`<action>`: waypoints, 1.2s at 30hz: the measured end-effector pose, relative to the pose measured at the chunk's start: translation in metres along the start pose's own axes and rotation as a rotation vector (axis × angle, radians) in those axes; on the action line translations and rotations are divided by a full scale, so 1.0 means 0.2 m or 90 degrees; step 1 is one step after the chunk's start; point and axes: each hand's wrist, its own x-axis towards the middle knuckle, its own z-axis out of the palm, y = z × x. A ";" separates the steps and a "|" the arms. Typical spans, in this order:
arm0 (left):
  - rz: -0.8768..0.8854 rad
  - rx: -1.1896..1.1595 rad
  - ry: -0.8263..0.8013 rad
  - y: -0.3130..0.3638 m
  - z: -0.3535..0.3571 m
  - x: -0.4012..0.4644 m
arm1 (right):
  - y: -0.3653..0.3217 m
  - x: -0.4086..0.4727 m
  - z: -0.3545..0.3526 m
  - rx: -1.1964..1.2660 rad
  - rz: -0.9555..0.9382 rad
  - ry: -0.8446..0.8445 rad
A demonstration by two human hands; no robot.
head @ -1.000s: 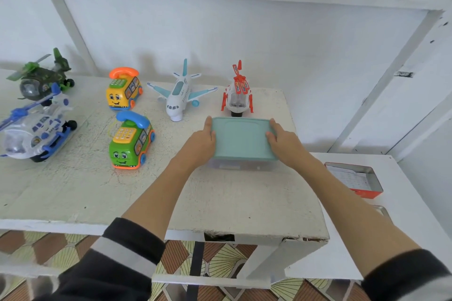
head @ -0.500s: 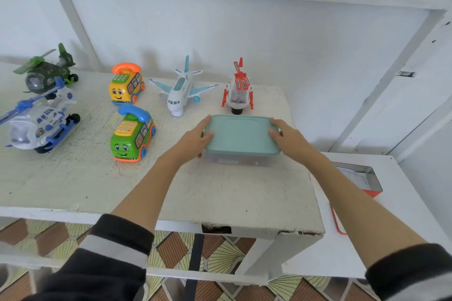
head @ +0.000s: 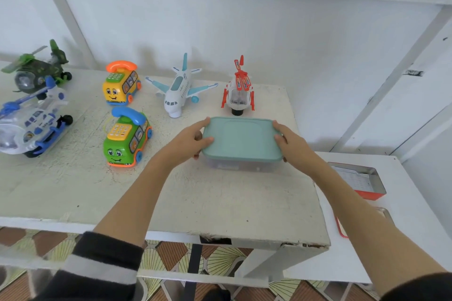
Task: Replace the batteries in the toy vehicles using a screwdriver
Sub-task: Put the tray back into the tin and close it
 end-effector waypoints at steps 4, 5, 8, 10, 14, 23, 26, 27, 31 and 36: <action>0.024 -0.077 0.025 -0.01 -0.01 -0.02 | 0.03 -0.02 -0.04 0.094 0.010 0.009; 0.028 -0.086 0.029 -0.01 0.00 -0.02 | 0.04 -0.02 -0.05 0.095 0.003 0.018; 0.038 -0.089 0.042 0.01 0.04 0.01 | 0.07 -0.02 -0.07 0.101 -0.007 0.047; 0.055 -0.094 0.050 0.06 0.10 0.03 | 0.11 -0.02 -0.12 0.115 -0.010 0.071; 0.094 -0.087 0.043 0.20 0.27 0.12 | 0.25 -0.04 -0.31 0.139 -0.013 0.119; 0.140 -0.029 -0.004 0.56 1.03 0.39 | 0.85 -0.10 -0.93 0.131 0.005 0.178; 0.133 -0.023 -0.016 0.71 1.33 0.46 | 1.10 -0.13 -1.18 0.123 0.011 0.172; 0.127 -0.025 -0.016 0.75 1.43 0.49 | 1.18 -0.13 -1.26 0.123 0.017 0.164; 0.094 -0.031 -0.016 0.85 1.77 0.56 | 1.45 -0.11 -1.49 0.116 0.035 0.124; 0.047 -0.009 -0.021 0.79 2.06 0.67 | 1.76 -0.04 -1.56 0.095 0.068 0.086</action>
